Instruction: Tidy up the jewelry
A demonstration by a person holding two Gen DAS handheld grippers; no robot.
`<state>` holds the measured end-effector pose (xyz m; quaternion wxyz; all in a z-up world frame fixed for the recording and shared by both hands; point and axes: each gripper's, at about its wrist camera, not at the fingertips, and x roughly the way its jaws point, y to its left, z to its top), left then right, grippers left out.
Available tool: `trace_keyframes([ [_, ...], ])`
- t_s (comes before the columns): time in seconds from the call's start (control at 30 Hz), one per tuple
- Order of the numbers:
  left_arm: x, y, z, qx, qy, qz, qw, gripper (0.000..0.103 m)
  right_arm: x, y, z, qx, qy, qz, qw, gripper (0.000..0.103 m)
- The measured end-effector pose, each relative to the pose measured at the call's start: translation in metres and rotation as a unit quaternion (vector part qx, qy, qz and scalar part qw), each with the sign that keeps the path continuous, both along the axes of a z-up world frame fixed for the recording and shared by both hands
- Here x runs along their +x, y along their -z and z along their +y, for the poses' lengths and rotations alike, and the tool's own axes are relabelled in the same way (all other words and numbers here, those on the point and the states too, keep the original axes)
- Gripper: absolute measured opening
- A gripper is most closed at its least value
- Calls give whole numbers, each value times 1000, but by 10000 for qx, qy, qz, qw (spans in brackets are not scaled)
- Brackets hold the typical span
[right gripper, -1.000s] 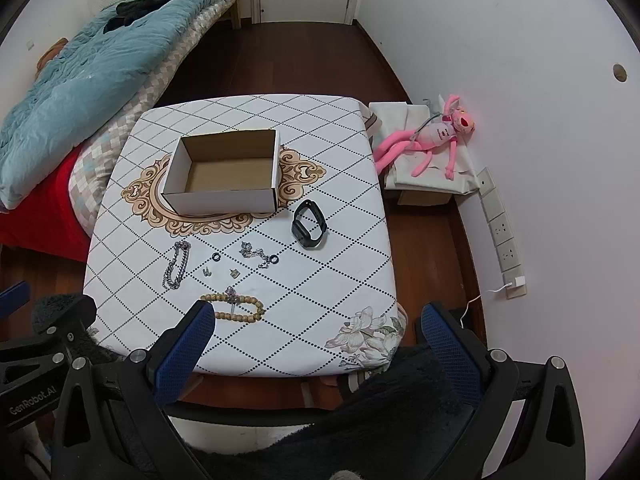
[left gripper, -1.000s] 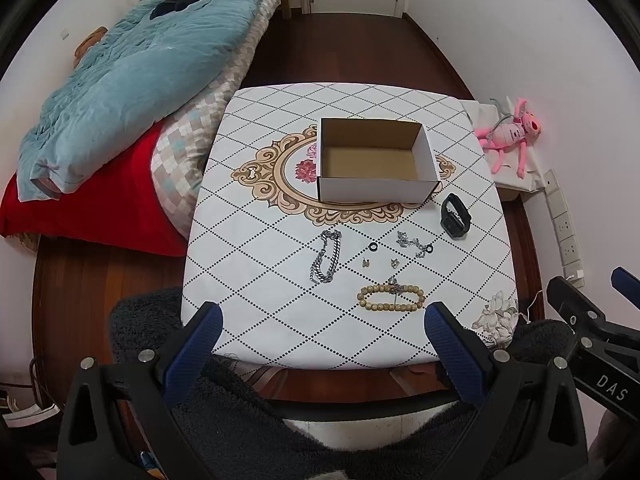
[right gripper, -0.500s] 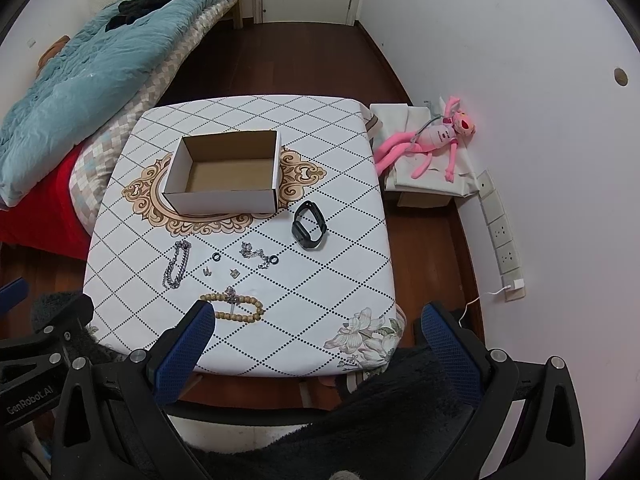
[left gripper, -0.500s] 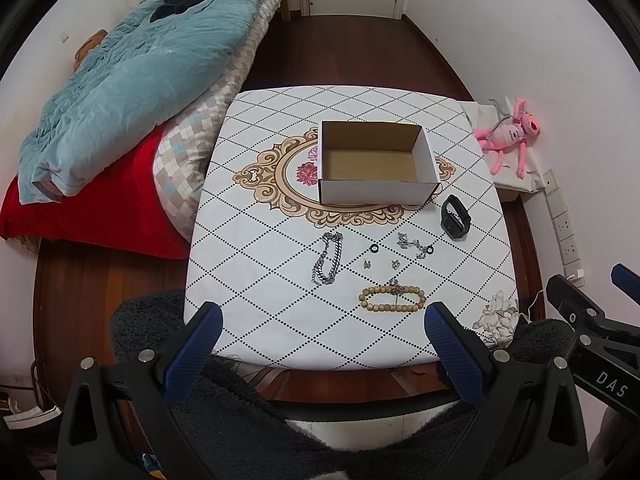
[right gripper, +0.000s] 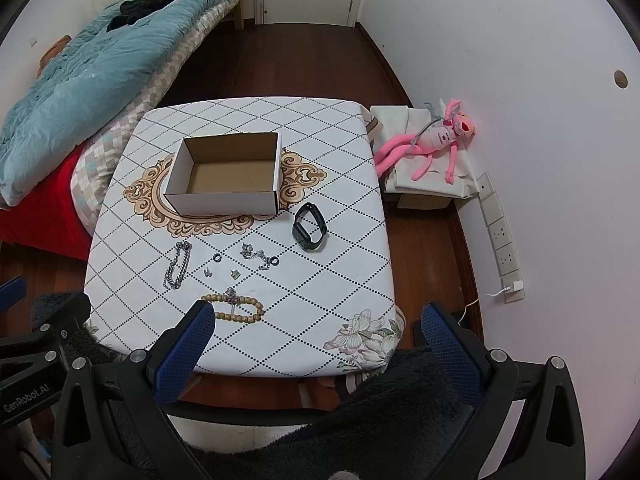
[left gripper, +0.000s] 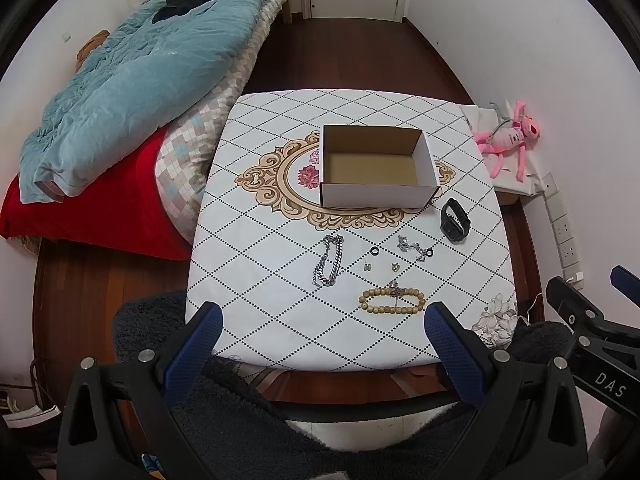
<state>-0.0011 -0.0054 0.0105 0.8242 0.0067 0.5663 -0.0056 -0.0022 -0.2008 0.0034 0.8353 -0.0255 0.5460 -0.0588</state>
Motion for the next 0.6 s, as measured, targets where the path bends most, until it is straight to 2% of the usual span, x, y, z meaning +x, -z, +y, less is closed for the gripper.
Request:
trace_keyframes([
  [0.6,-1,-4,-1,-39,17,-39,10000,103,0,-4,0,-5,-5,-24,10000,103],
])
